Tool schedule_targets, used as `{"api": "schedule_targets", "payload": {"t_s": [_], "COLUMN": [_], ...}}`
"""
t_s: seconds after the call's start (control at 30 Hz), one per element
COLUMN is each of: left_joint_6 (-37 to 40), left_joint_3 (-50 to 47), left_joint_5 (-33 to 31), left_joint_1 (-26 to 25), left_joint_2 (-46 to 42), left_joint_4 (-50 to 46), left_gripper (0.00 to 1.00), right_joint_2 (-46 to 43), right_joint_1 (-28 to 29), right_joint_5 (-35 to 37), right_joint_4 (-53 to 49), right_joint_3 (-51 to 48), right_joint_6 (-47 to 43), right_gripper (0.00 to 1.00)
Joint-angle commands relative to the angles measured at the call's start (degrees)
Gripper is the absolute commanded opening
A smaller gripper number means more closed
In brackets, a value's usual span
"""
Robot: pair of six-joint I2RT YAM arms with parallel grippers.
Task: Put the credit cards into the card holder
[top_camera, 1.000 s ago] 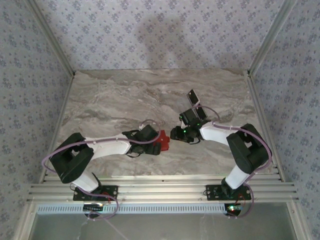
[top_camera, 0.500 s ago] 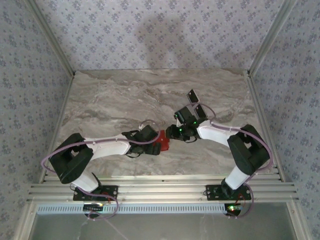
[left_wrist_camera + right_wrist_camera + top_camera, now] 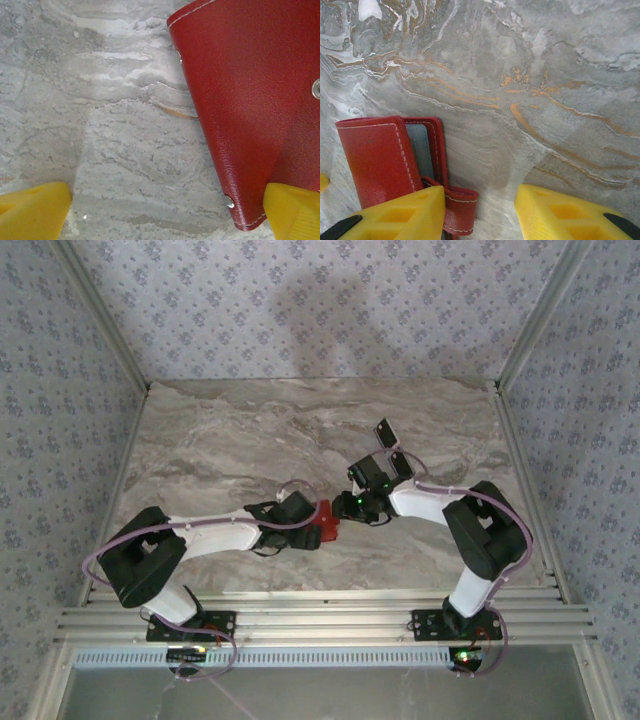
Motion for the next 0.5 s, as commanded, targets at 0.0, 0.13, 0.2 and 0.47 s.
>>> {"api": "schedule_targets", "payload": {"t_s": [0.0,0.13,0.2,0.47], "left_joint_6": [-2.5,-3.0,-2.9,-2.8], "left_joint_3": [-3.3,-4.0,-3.7,-4.0], "left_joint_5": [-1.0,-0.6,-0.6,-0.3], "left_joint_1": [0.1,0.1,0.1,0.1], "left_joint_2": [1.6,1.2,1.3,1.1], "left_joint_4": [-6.7,-6.7,-6.9,-7.0], "left_gripper": [1.00,1.00,1.00,1.00], "right_joint_2": [-0.1,-1.4,-2.2,-6.2], "right_joint_1": [-2.3,-4.0,-4.6,-4.5], "right_joint_5": [4.5,4.8,5.2,1.8], "right_joint_4": [-6.6,-7.0,-7.3,-4.2], "right_joint_3": [-3.8,-5.9,-6.5,-7.4], "right_joint_6": [0.1,-0.2,-0.3,0.1], "right_gripper": [0.46,0.46,0.46,0.46]}}
